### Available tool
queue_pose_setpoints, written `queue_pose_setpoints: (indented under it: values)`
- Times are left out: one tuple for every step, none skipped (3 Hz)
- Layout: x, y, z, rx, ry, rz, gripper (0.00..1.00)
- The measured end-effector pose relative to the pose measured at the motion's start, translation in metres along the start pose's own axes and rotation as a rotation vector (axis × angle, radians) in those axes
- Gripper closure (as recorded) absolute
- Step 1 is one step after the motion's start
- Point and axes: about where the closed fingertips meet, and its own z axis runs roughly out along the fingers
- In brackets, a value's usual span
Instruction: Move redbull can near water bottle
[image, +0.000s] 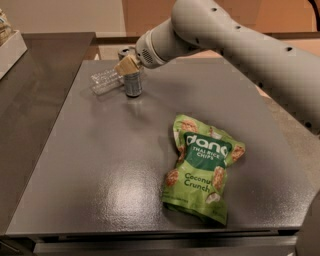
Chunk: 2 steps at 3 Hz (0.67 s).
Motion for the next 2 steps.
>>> queue_pose_setpoints:
  values:
    - [-0.0005, 0.0014, 0.0013, -0.003, 0.000, -0.001, 0.00]
    - [-0.0005, 0.0015, 0.0013, -0.003, 0.000, -0.001, 0.00]
